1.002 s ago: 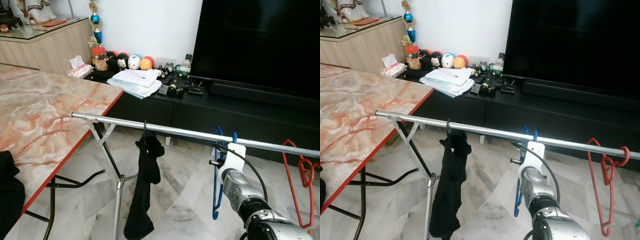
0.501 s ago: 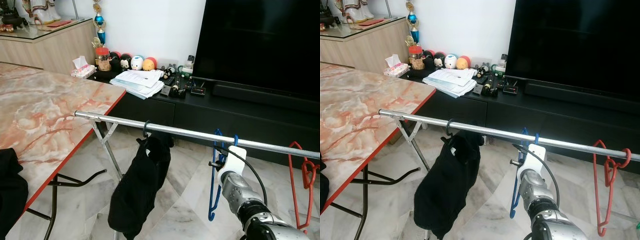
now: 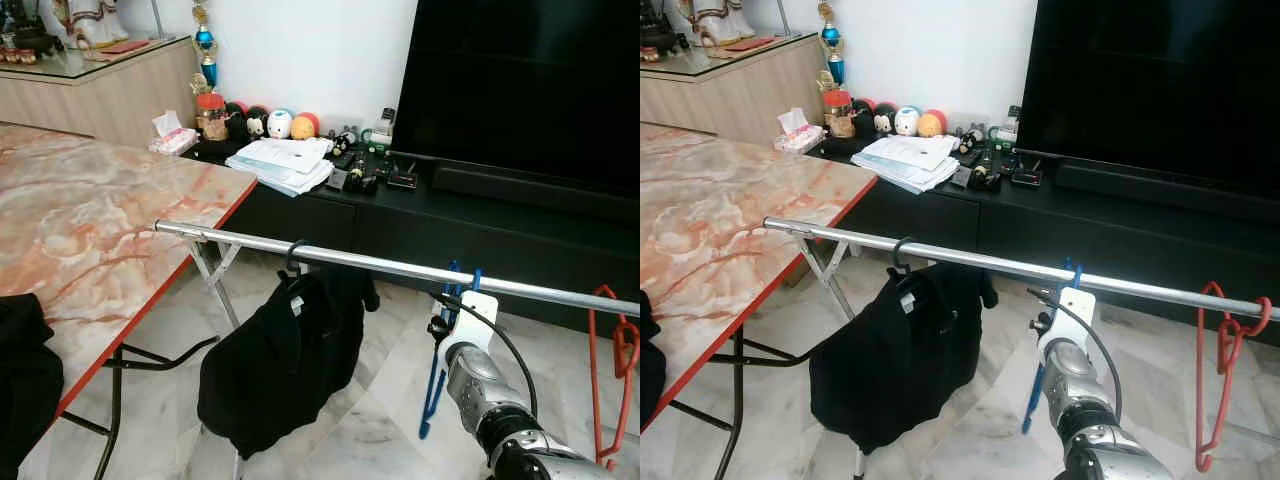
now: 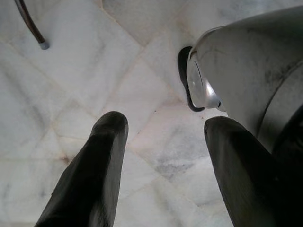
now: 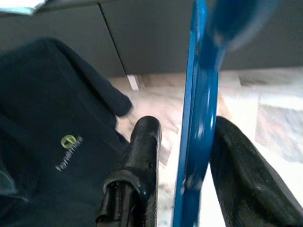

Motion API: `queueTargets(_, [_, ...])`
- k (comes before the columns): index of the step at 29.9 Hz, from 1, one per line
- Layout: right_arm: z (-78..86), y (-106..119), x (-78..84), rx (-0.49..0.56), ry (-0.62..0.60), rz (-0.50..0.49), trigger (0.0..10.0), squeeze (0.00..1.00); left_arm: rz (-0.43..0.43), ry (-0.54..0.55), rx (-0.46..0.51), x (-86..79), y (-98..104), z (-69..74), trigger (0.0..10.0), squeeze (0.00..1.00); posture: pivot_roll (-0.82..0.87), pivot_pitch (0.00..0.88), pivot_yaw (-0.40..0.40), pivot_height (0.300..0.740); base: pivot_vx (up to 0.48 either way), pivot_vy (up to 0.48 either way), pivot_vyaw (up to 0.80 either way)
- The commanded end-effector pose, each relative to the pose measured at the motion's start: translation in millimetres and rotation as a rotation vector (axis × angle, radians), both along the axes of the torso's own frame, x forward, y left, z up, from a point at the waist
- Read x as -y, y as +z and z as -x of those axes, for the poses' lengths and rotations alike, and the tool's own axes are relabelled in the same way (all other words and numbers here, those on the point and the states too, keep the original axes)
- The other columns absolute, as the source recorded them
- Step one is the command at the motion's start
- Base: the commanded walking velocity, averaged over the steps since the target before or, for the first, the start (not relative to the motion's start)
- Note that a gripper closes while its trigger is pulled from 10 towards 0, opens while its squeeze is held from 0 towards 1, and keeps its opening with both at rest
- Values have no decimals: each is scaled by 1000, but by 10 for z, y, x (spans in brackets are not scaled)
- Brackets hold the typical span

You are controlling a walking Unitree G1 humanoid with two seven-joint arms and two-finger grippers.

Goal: Hang hanger

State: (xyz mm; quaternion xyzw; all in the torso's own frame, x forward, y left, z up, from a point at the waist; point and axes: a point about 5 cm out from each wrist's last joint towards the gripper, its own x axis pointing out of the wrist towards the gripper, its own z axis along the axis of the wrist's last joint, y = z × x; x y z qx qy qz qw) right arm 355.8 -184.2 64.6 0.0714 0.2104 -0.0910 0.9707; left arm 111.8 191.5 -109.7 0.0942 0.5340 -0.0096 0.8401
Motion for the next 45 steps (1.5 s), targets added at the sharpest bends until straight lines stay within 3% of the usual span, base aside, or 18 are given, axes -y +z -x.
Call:
queueTargets(1, [0,5,-26,16,18,8,10000,0,78,-44,40,337,16,-145,10000,0,118,33,-9,740,0,0,0])
queueTargets(3, [11,-12,-27,11,17,8,10000,0,72,-43,39,313,16,-144,10000,0,119,32,-9,740,0,0,0])
queueTargets(4, [20,-22,-27,13,13,11,10000,0,59,-35,36,180,20,-121,10000,0,119,32,-9,740,0,0,0])
queueTargets(6, [27,-25,-20,22,2,17,10000,0,55,-30,34,112,22,-106,10000,0,119,32,-9,740,0,0,0])
queueTargets(17, [137,-71,33,131,-52,36,10000,0,49,-19,42,51,23,-75,10000,0,108,0,-8,740,0,0,0])
queueTargets(21, [225,-108,5,189,5,72,10000,0,22,-17,51,1,28,-60,10000,0,104,0,-7,740,0,0,0])
queueTargets(24, [307,-169,58,187,-2,83,10000,0,-31,16,104,-277,103,-126,10000,0,94,0,-5,740,0,0,0])
queueTargets(30, [408,-256,135,171,-16,91,10000,0,-134,28,180,-453,191,-229,10000,0,92,0,-1,740,0,0,0])
queueTargets(36, [414,-207,125,214,-2,106,10000,0,-141,42,271,-497,276,-375,10000,0,92,0,-4,740,0,0,0])
queueTargets(40, [424,-149,99,268,13,109,10000,0,-82,34,342,-435,327,-485,10000,0,88,0,-9,740,0,0,0])
queueTargets(45, [519,-200,83,271,15,120,10000,0,-52,30,365,-363,332,-517,10000,0,90,0,-14,740,0,0,0])
